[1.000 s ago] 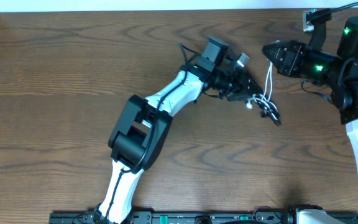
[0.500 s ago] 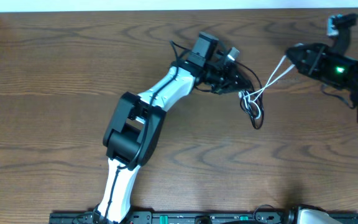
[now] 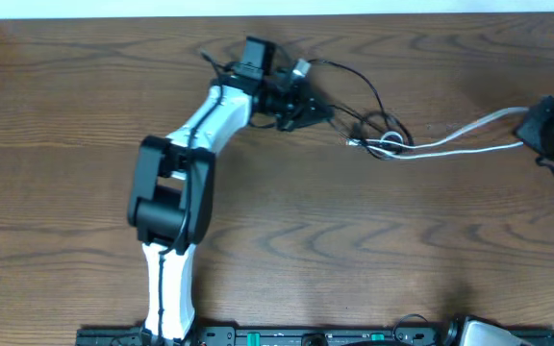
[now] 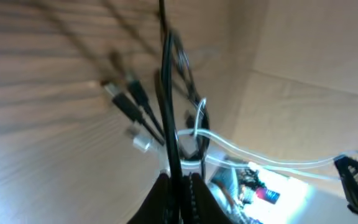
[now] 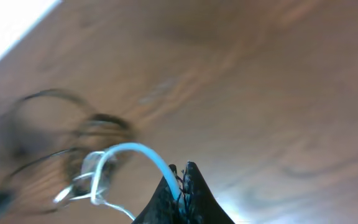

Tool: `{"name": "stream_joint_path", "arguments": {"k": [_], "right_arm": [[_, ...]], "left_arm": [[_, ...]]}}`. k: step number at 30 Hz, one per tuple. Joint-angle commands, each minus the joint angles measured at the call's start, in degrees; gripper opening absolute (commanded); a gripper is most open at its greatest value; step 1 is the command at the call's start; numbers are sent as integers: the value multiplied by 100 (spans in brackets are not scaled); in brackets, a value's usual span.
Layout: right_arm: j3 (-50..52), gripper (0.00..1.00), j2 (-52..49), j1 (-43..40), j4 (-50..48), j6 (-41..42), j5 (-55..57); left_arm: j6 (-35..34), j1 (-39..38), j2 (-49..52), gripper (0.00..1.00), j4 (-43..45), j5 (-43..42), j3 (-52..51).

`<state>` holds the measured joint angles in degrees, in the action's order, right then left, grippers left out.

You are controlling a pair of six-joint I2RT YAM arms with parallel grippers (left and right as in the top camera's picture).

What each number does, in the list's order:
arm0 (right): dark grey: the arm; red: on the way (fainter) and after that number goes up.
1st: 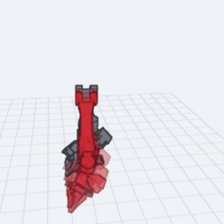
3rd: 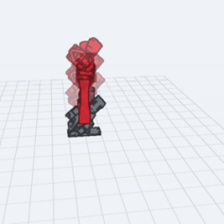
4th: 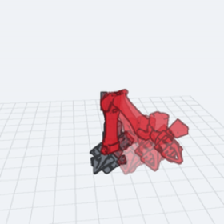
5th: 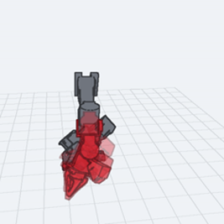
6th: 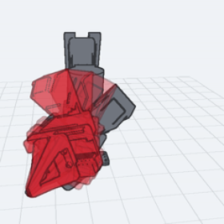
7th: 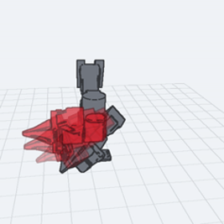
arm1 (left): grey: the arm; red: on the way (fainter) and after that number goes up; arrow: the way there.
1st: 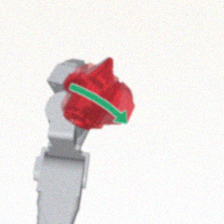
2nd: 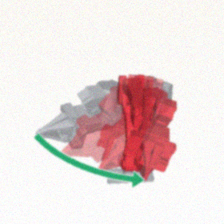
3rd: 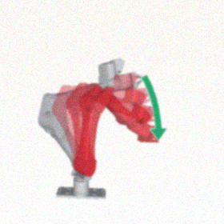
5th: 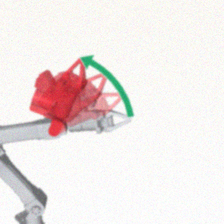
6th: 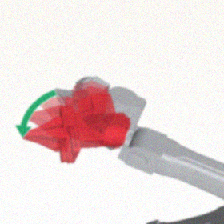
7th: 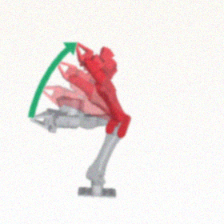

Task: Untangle cables
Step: 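Pull the white cable rightward with the right gripper, left holding black cable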

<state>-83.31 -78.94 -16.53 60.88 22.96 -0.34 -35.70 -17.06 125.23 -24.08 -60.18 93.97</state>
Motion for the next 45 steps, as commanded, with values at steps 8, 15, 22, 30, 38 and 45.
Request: {"name": "stream_joint_path", "arguments": {"k": [8, 15, 22, 30, 38, 45], "right_arm": [[-101, 1, -1134, -223, -168, -1545, -1665], [-101, 1, -1576, -435, 52, -614, -1067], [-101, 1, -1880, -1274, 11, -455, -903], [-101, 1, -2081, -1945, -63, -654, -1182], [-101, 1, -2111, -1974, -332, -1493, -2468], [-101, 1, -2111, -2184, -382, -614, -1526]], "left_arm": [[1429, 107, -1488, 7, -1650, 2155, 0], [1556, 166, -2232, 7, -1886, 2927, 0], [1631, 597, -2796, 7, -2361, 3438, 0], [2094, 1287, -2791, 7, -2863, 3493, 0], [2111, 1346, -2791, 7, -2903, 3943, 0], [2107, 1460, -2787, 7, -3147, 5198, 0]]}}
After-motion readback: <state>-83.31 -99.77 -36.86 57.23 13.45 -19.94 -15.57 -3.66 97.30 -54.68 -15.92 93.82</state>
